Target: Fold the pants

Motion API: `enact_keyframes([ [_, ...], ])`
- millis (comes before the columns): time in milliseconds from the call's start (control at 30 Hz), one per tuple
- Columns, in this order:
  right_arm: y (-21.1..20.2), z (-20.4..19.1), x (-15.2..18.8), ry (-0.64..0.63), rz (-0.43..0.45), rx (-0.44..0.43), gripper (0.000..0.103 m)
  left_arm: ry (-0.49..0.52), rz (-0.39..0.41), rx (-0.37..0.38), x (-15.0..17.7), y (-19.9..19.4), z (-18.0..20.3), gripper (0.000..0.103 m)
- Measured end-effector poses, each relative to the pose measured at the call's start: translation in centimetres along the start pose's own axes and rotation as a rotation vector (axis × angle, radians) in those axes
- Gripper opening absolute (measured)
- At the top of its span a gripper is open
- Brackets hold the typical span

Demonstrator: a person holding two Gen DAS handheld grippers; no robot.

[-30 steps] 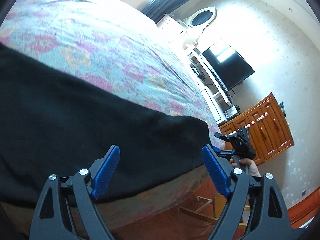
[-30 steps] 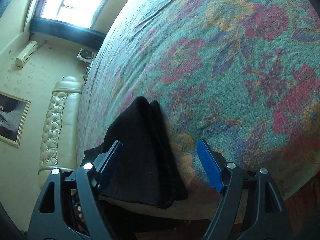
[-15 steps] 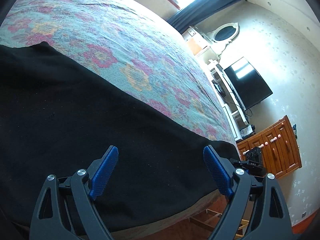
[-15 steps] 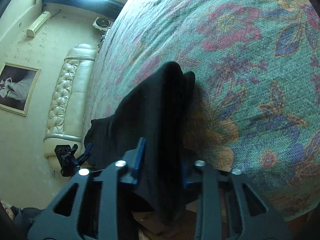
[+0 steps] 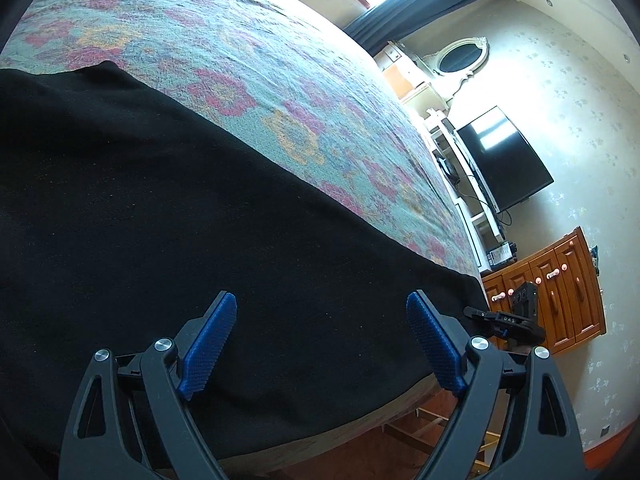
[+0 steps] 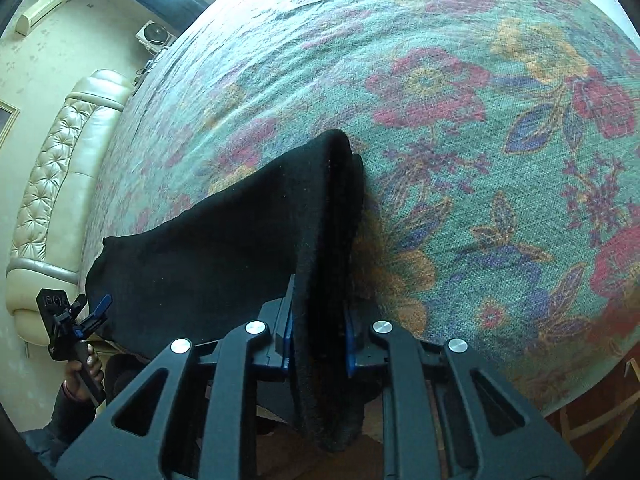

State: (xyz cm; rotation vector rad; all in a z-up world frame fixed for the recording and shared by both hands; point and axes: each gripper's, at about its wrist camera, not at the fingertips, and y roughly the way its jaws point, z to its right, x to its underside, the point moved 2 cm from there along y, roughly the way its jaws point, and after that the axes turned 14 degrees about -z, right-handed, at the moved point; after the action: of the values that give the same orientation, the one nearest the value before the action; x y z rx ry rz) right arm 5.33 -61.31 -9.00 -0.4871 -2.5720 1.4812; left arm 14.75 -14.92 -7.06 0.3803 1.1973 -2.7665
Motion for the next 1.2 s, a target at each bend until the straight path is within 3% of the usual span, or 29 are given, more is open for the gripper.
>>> enact_keyframes([
  [267,-3.1,-4.5,0.9,-0.025,0.096,0.121,0.018,0.005,-0.001,-0.013,0.1,-1.3,-1.0,0.086],
  [400,-5.0,-8.7,1.5,-0.078,0.146,0.21,0.018,0.026,-0.01,-0.01,0.1,-1.8,-1.4,0.086],
  [567,-5.8,-14.9,1.9,-0.161,0.184,0.259,0.018,0.029,-0.038,0.015,0.0,-2.4,-2.0,0.086],
  [833,-2.3,-24.3,2.4,-0.293,0.166,0.307,0.017,0.059,-0.029,-0.006,-0.2,-4.5,-3.9,0.086],
  [1200,2.4,-31.6,3.4,-0.367,0.144,0.312,0.018,0.017,0.018,-0.039,-0.2,-7.7,-7.8,0.086],
])
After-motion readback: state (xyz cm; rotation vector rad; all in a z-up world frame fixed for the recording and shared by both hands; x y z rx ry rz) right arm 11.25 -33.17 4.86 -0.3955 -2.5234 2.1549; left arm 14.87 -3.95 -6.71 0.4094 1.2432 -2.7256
